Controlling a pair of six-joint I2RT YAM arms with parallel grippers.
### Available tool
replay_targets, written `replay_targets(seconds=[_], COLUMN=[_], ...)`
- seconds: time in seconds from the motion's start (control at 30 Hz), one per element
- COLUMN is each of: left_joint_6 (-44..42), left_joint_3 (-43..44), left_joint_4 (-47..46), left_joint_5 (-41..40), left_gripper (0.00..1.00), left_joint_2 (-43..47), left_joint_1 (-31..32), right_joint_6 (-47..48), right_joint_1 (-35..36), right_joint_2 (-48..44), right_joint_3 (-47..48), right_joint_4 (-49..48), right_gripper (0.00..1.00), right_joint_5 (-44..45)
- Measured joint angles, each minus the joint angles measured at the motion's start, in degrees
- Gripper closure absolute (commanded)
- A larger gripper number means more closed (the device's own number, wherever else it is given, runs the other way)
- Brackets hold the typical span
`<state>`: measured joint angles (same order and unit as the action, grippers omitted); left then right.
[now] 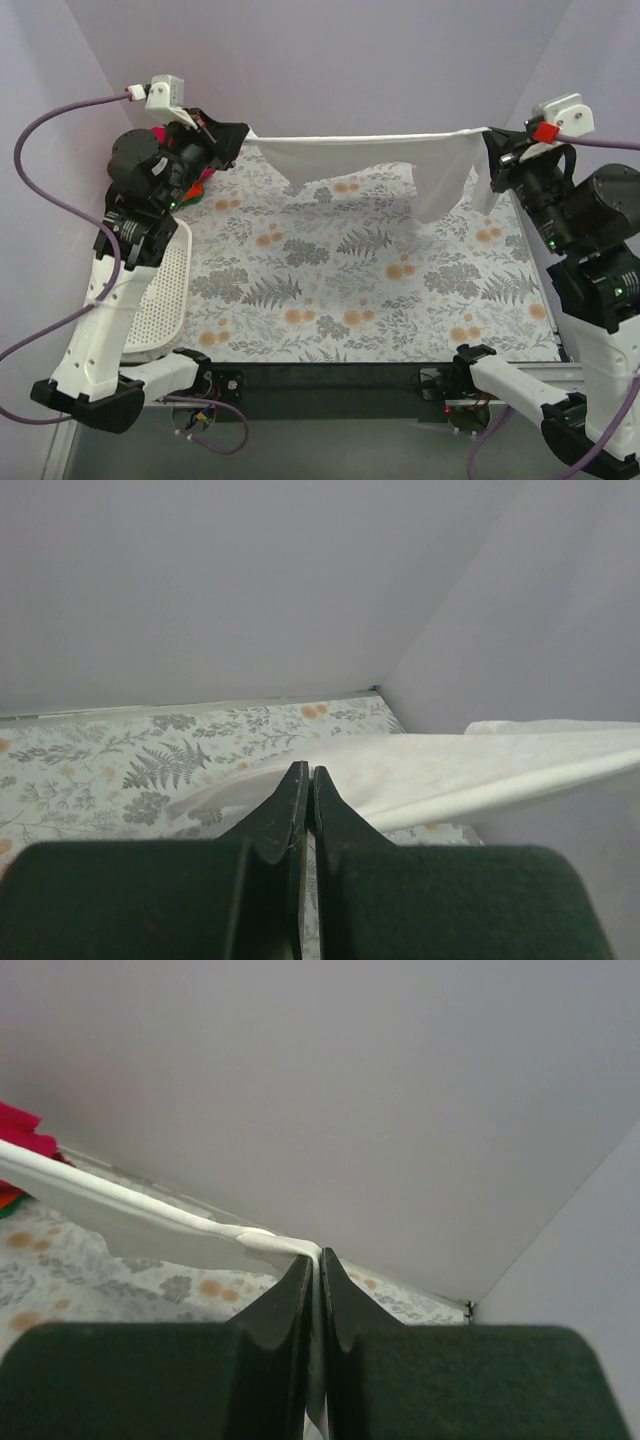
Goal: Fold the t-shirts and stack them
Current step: Flatten the tshirt out
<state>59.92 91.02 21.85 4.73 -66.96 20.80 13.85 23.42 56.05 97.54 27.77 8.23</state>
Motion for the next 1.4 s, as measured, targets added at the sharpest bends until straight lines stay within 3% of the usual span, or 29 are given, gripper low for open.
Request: replay_targets(seconds=[0.23,0.43,0.57,0.77,0.87,1.0,1.03,1.07,1.1,1.17,1.3,1.4], left_joint_6=[1.7,2.7,2.7,2.0,1.6,1.2,1.1,0.9,0.7,0.4,0.7,1.4], left_joint_3=[-1.1,1.0,0.5,-7.4,-10.9,-12.7,-12.7,-12.2,-11.7,-7.9,-0.4,1.1], left_joint_4=[3.6,2.5,1.0,-2.3,-3.3,-2.6,-2.4,-2.0,-1.6,1.0,2.0,1.6], left_joint_5=[3.3,4.1,2.1,-4.2,-7.2,-10.6,-11.7,-13.0,-14.2,-17.9,-24.2,-27.1], left_gripper=[1.0,1.0,1.0,1.0,1.0,1.0,1.0,0.93,0.86,0.71,0.58,0.55], left_joint_2=[10.4,15.8,14.3,2.3,-10.5,-26.3,-30.0,-33.8,-36.3,-42.3,-48.9,-48.2], left_joint_1=[0.0,0.1,0.1,0.0,-0.4,-1.9,-2.5,-3.2,-3.7,-4.4,-5.2,-5.2], right_joint_6=[-1.9,-1.7,-1.0,0.5,1.0,0.9,0.9,0.7,0.2,-0.7,-2.3,-3.2], right_joint_1=[0.0,0.0,0.1,0.0,-0.4,-1.1,-1.3,-1.4,-1.4,-1.6,-1.6,-1.6], right_joint_2=[-6.8,-5.0,-1.2,8.0,17.8,30.6,33.9,36.7,39.8,44.5,47.0,45.1], right_joint_3=[2.8,13.2,11.5,-9.4,-19.6,-24.1,-23.8,-22.8,-21.3,-18.1,-15.6,-16.0], right_joint_4=[7.4,8.0,4.5,-7.3,-12.7,-15.8,-16.9,-17.3,-18.2,-19.3,-21.8,-23.9], right_gripper=[0.99,0.99,0.99,0.99,0.99,0.99,0.96,0.9,0.73,0.61,0.26,0.15], right_joint_5=[-7.8,-9.6,-7.5,-0.1,2.3,3.8,4.3,5.2,6.2,8.6,12.2,14.3])
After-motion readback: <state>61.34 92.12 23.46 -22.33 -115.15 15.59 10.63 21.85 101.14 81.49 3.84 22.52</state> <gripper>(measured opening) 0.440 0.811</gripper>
